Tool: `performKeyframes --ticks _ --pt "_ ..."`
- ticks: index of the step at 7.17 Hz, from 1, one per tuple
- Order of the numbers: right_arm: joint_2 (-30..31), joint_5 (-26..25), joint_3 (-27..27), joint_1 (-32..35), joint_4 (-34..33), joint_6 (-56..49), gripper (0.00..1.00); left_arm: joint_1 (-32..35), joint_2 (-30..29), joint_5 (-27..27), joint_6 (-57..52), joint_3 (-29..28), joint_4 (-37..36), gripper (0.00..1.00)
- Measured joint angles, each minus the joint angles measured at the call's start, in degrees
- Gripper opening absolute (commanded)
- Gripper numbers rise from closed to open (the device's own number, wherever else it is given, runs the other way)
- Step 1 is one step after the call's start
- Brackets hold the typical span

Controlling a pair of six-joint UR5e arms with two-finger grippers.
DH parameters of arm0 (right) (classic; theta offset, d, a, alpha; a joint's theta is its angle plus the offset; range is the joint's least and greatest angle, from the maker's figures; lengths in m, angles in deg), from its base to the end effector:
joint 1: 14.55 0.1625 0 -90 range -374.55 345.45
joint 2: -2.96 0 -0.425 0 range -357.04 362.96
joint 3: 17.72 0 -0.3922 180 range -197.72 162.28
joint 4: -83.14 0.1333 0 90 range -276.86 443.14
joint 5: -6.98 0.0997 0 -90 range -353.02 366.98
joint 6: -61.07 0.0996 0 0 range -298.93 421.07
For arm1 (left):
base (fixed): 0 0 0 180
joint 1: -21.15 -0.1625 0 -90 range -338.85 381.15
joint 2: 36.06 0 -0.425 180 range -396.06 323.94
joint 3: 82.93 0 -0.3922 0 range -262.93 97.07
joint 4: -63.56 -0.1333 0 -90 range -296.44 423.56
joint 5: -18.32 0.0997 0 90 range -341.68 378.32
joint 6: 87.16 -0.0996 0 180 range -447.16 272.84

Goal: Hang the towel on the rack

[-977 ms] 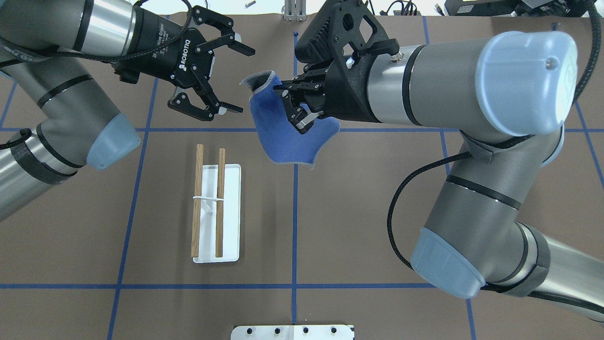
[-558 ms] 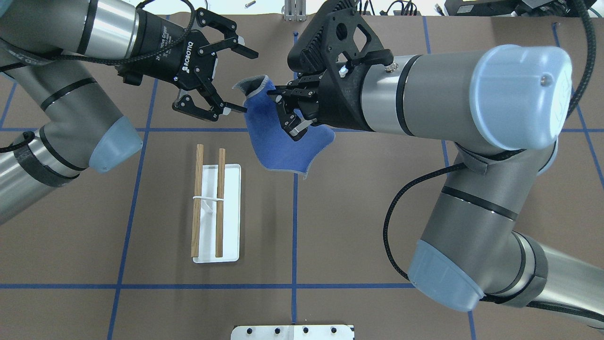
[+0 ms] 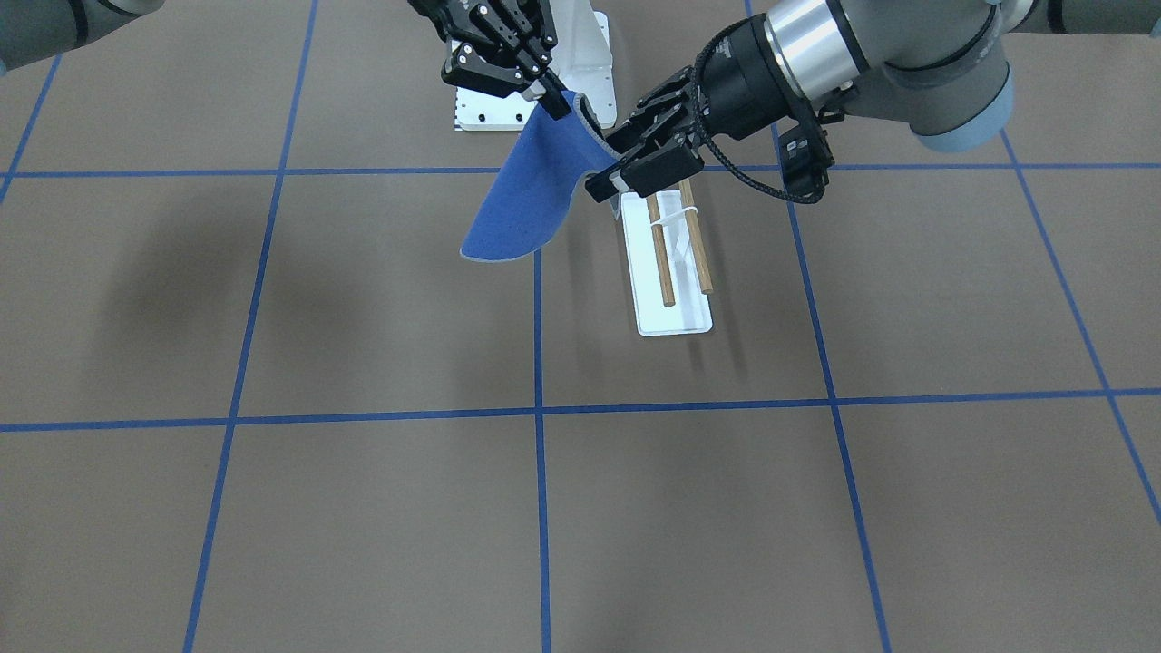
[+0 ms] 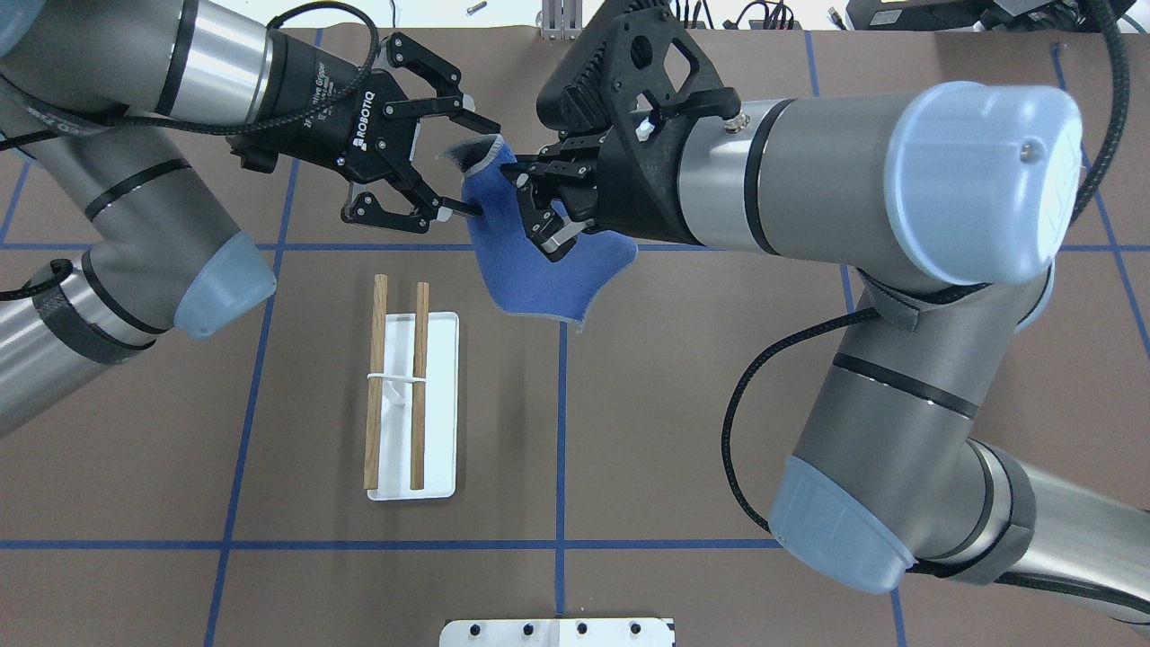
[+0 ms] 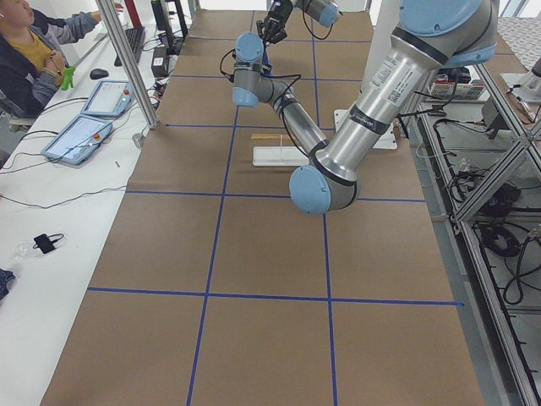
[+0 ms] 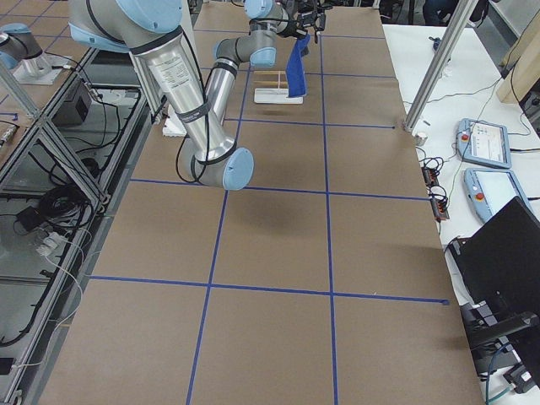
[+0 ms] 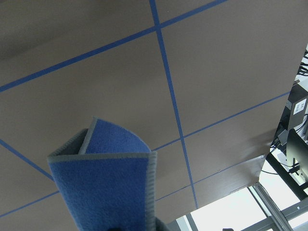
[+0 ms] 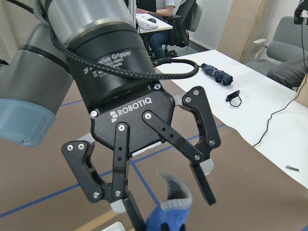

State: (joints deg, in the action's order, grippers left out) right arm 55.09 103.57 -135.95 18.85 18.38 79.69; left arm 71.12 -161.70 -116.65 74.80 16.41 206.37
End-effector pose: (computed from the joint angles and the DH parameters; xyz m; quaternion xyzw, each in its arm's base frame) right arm -0.3640 -0.3860 0.0374 0.5412 -0.4676 -0.2659 0.6463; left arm 0.3258 -0.4856 0.1223 -0.3796 0.6355 -0.3913 0.5468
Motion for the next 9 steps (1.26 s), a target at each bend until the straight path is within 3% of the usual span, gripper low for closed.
performKeyframes --ticks 2,3,4,7,9 --pt "-0.07 -0.37 0.02 0.01 -0.09 0.25 0.0 -0.09 0.23 -0.03 0.09 0.37 0.1 0.0" --pt "-0.08 -0.44 0.02 0.05 -0.12 0.39 0.28 -0.11 0.3 -0.03 0.01 0.48 0.15 0.0" --pt "-0.08 -1.0 -0.04 0.07 -0.1 0.59 0.99 -0.13 0.33 -0.03 -0.08 0.49 0.17 0.0" --pt "1.45 -4.88 -0.66 -0.69 0.24 4.21 1.0 -0.13 0.42 -0.11 -1.83 0.49 0.59 0.0" --pt "6.16 -5.57 -2.4 -0.37 0.23 8.46 1.0 -0.13 1.15 -0.51 -10.54 0.59 1.72 0.0"
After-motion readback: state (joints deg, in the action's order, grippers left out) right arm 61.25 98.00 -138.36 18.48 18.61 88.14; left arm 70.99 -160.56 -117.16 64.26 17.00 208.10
